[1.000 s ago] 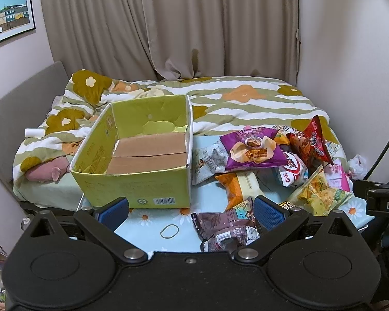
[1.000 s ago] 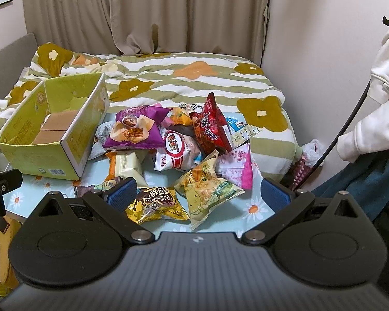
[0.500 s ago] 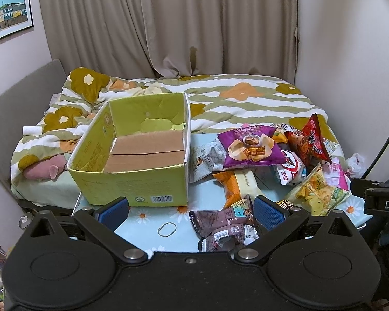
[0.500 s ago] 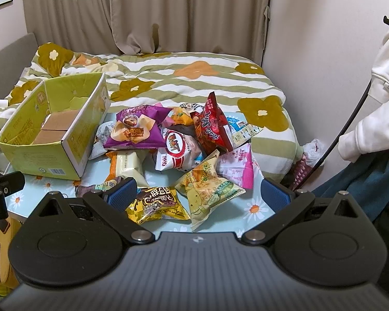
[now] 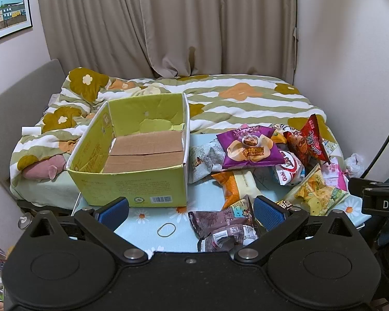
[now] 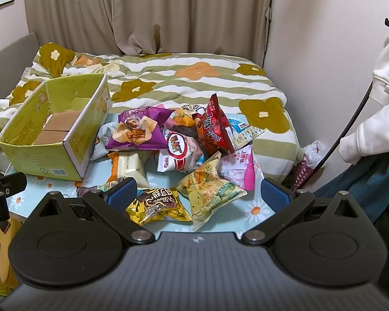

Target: Organize snacks

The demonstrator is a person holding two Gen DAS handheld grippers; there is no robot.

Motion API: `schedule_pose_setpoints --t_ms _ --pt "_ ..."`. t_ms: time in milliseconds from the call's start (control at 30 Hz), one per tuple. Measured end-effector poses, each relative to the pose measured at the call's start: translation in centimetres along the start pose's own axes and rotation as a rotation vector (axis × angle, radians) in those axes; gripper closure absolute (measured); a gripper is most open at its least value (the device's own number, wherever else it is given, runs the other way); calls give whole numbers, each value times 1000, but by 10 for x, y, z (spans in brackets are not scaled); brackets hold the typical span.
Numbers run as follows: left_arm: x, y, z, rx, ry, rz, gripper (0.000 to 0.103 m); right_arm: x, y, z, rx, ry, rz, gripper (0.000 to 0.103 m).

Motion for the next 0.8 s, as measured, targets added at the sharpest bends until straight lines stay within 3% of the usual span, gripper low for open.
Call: schedule_pose_setpoints --t_ms 800 --pt "0 0 0 2 1 0 0 -1 -2 1 1 -1 0 0"
Point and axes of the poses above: each gripper's, at about its wrist camera, not at the fingertips, and y roughly against the way its jaws point, x to its left, z to its top, the point moved 4 cm from there along -y, roughly the way its jaws point, and after that the axes turned 11 degrees about x, right-handed, at the moved point
